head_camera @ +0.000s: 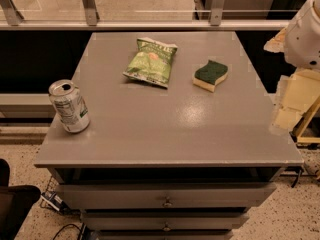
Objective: Pick 7up can
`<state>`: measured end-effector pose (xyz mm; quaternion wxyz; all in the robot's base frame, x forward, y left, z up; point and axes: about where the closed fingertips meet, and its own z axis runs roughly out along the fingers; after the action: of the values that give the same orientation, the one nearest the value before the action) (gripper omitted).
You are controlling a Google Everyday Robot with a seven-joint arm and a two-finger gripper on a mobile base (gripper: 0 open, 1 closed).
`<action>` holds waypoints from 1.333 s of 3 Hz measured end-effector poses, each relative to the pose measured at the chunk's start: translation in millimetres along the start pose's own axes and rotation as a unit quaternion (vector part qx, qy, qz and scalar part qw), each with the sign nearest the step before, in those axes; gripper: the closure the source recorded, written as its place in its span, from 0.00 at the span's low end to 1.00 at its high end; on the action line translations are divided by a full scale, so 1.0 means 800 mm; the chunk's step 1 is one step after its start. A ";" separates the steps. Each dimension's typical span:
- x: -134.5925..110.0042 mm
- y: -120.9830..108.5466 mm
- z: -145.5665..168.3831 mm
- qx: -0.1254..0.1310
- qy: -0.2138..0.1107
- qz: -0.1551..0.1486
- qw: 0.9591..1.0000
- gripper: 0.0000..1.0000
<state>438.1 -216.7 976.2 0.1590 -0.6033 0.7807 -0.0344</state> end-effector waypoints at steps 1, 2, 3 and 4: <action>0.000 0.000 0.000 0.000 0.000 0.000 1.000 0.00; -0.018 -0.007 0.004 0.007 -0.051 -0.004 0.999 0.00; -0.066 -0.014 -0.002 0.035 -0.154 -0.008 0.987 0.00; -0.116 -0.026 0.005 0.058 -0.256 -0.015 0.965 0.00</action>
Offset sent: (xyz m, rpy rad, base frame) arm 0.0298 0.0373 0.0023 0.2869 -0.1105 0.0937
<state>478.9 -133.5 996.2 0.3877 -0.5932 0.7016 0.0737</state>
